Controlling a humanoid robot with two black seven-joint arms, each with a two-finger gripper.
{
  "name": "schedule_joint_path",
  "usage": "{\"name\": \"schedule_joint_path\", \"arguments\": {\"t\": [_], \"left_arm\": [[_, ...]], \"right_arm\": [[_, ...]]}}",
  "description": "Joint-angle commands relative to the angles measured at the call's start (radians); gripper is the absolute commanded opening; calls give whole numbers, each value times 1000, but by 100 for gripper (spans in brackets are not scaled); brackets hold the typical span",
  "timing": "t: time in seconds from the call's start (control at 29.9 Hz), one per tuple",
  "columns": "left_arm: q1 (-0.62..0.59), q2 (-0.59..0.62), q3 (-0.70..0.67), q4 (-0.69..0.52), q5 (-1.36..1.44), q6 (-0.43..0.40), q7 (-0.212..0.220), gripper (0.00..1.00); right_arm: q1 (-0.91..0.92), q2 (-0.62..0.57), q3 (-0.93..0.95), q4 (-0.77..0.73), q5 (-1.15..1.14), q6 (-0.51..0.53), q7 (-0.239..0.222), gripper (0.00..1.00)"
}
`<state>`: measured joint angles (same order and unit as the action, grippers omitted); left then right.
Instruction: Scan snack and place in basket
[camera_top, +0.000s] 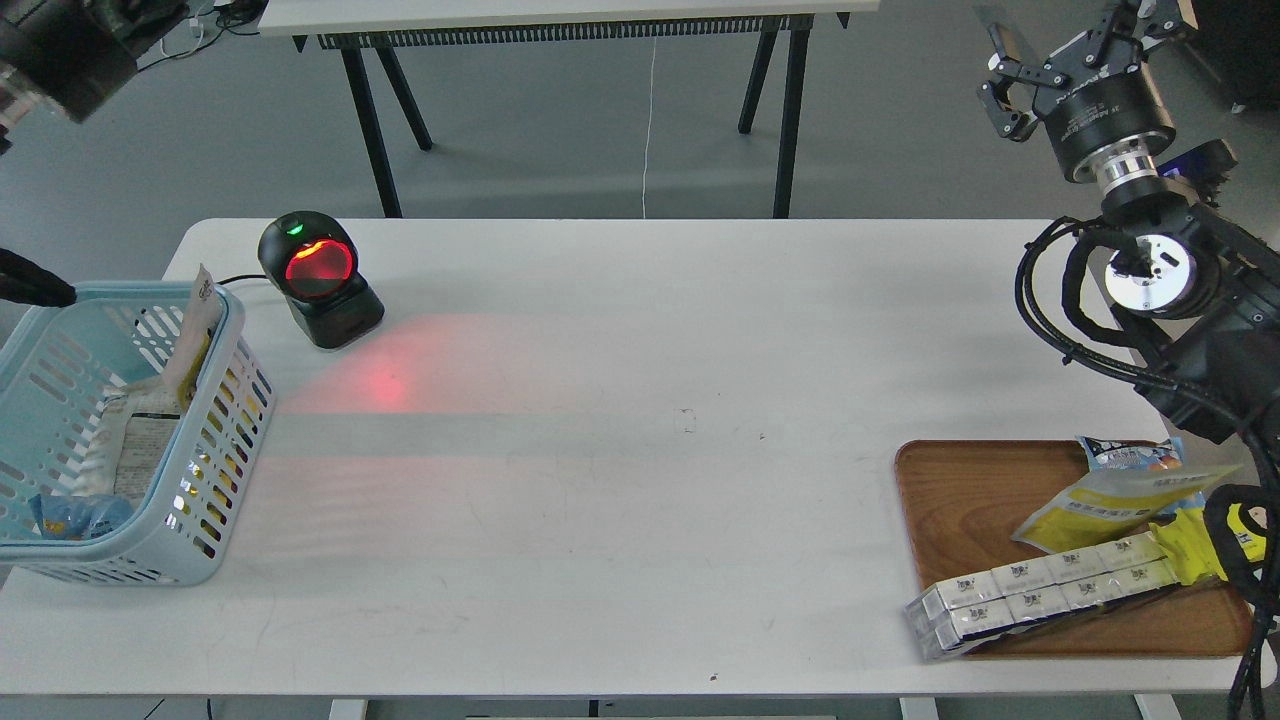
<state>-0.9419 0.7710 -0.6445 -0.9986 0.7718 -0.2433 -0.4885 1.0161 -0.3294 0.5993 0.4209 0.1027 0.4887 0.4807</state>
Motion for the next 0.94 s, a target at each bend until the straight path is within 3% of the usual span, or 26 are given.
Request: {"name": "schedule_joint_path", "arguments": {"t": [0.0, 0.13, 0.23, 0.3, 0.47, 0.9], "left_arm": [[-9, -117, -35, 155, -95, -119, 16, 100], [-23, -255, -167, 309, -215, -177, 43, 100], [-52, -343, -279, 438, -319, -245, 103, 100], [-64, -375, -354, 503, -394, -245, 142, 100], [-58, -429, -423, 569, -512, -245, 198, 100], [11, -469, -426, 568, -600, -245, 211, 100]], "right_arm": [[-5, -2, 98, -1, 2, 0, -63, 99], [-11, 10, 192, -27, 3, 0, -125, 99], [-14, 16, 211, -42, 3, 0, -162, 99], [-14, 30, 212, -44, 3, 0, -189, 99], [-27, 70, 220, -41, 46, 0, -203, 99], [-54, 110, 208, -30, 77, 0, -209, 99]]}}
